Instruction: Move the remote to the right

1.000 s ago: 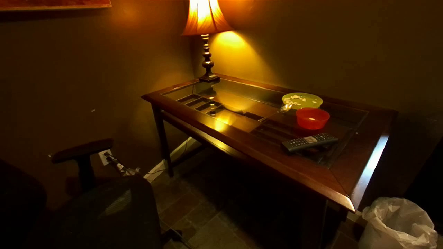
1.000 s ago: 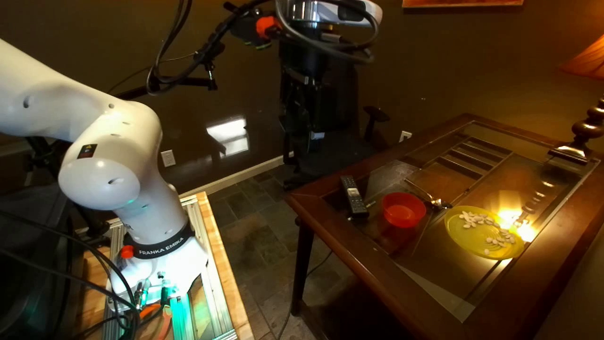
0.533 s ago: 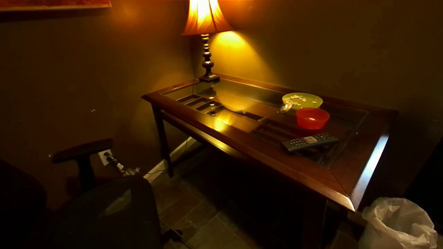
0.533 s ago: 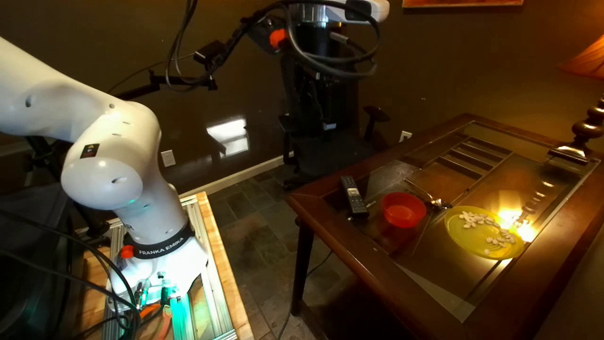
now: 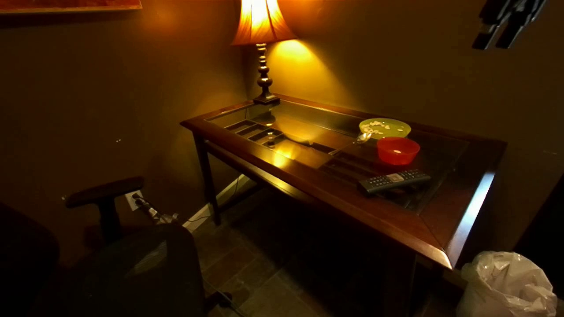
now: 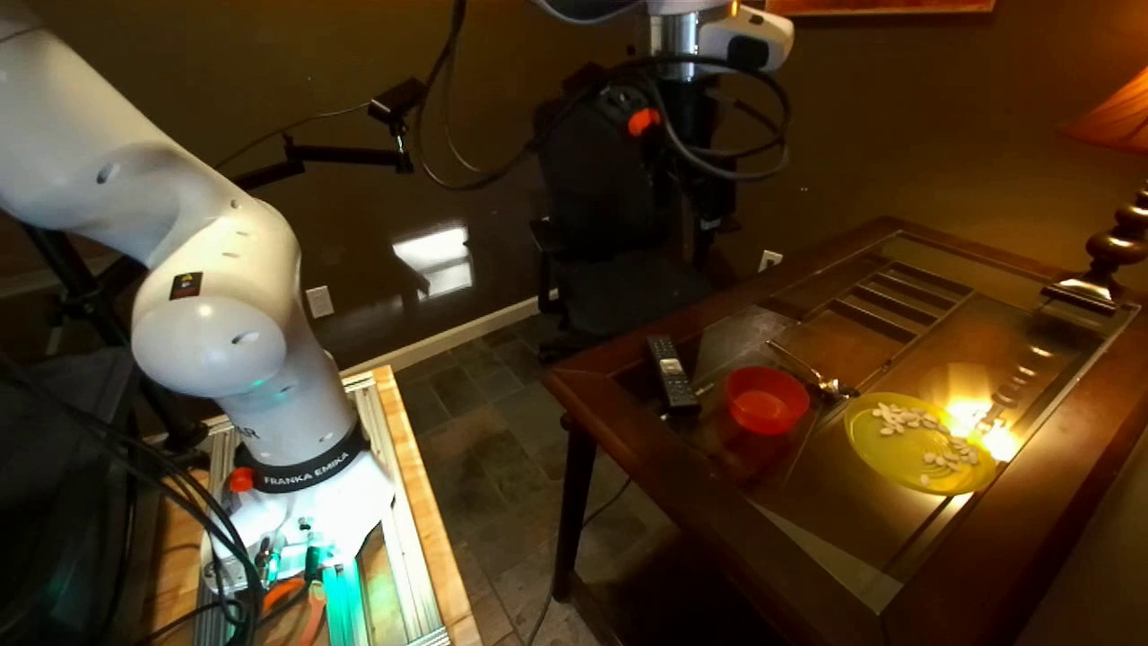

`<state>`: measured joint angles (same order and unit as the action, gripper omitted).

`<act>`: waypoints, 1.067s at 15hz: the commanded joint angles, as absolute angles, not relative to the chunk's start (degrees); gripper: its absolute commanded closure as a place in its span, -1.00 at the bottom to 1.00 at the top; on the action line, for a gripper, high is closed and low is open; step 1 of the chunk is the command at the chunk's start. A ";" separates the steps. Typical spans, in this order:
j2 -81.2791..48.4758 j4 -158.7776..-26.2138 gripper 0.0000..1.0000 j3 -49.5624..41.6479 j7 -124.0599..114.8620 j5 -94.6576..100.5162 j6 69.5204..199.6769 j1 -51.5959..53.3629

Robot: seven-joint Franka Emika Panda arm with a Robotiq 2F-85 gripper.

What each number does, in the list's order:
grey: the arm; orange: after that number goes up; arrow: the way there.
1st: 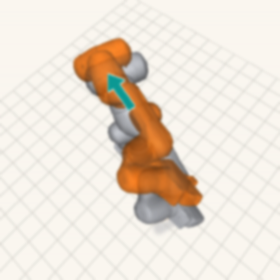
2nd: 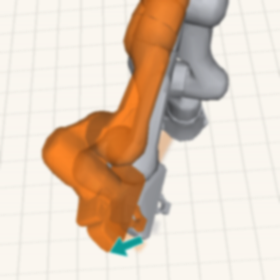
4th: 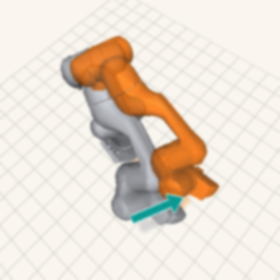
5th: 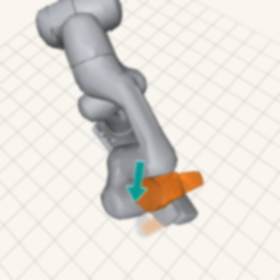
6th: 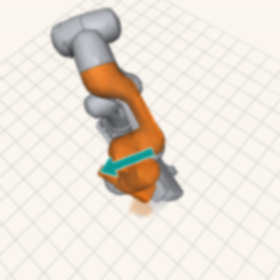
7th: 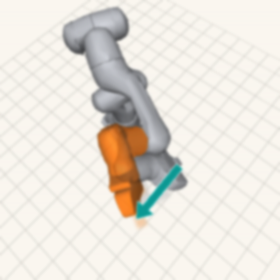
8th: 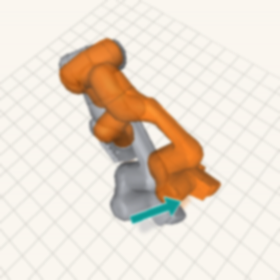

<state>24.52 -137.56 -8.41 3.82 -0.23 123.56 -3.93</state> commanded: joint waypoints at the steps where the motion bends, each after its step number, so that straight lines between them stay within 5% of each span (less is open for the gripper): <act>1: 14.06 -132.44 -1.00 -6.15 1.61 -1.04 129.98 -3.32; 8: 0.09 -130.31 -1.00 -5.01 0.46 -0.82 143.49 -3.75; 16: -1.24 -129.75 -1.00 -4.97 -1.40 -0.50 142.94 -3.97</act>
<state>-1.27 -129.85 -5.26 -1.40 -0.52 143.13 -3.67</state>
